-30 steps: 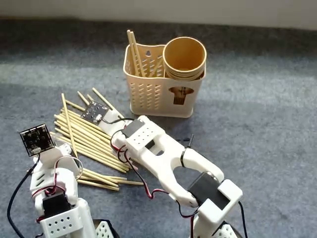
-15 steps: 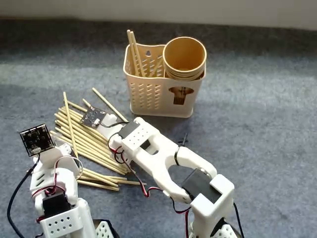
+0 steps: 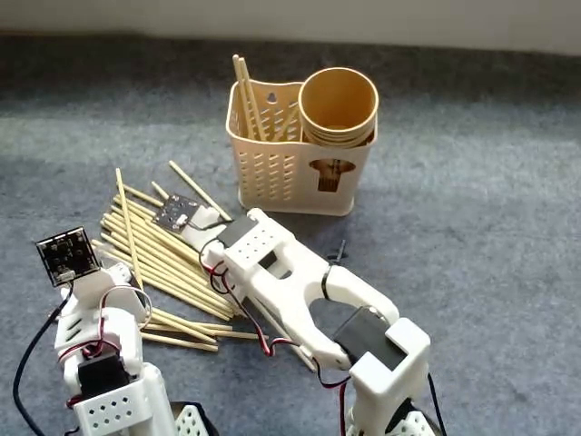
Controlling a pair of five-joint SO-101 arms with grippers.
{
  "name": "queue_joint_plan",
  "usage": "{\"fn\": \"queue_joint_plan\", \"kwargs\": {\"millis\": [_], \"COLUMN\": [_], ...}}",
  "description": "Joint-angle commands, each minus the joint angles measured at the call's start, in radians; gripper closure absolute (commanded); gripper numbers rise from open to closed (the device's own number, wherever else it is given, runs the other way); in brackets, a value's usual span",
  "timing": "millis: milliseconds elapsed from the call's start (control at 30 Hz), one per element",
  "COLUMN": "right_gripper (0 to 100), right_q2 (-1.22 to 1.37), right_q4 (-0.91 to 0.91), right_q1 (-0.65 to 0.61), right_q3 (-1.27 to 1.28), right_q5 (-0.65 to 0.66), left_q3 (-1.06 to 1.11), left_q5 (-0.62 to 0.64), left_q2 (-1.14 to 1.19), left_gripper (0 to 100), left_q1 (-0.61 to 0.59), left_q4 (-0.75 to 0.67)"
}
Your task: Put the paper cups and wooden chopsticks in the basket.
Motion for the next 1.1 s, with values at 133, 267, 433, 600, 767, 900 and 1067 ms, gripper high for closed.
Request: {"fn": "queue_joint_plan", "kwargs": {"millis": [133,267,433,600,767,900,1067], "right_gripper": [92.7,90.8,92.6,99.3,99.3,99.3,99.3], "right_q2": [-0.004,-0.004,-0.007,-0.007,-0.068,-0.188,-0.294], "right_q4": [0.05,0.05,0.051,0.05,0.084,0.117,0.145], "right_q1": [0.016,0.016,0.016,0.018,0.018,0.019,0.056], "right_q3": [-0.041,-0.041,-0.041,-0.041,-0.041,-0.033,0.01], "right_q5": [-0.003,-0.002,0.0,0.002,0.002,0.002,0.003], "left_q3": [0.021,0.021,0.021,0.021,0.021,0.021,0.021], "left_q5": [0.002,0.002,0.002,0.002,0.002,0.002,0.002], "left_q2": [-0.007,-0.007,-0.007,-0.007,-0.007,-0.007,-0.007], "left_gripper": [99,99,99,99,99,99,99], "left_q1": [-0.01,-0.01,-0.01,-0.01,-0.01,-0.01,-0.01], "left_q4": [0.003,0.003,0.003,0.003,0.003,0.003,0.003]}}
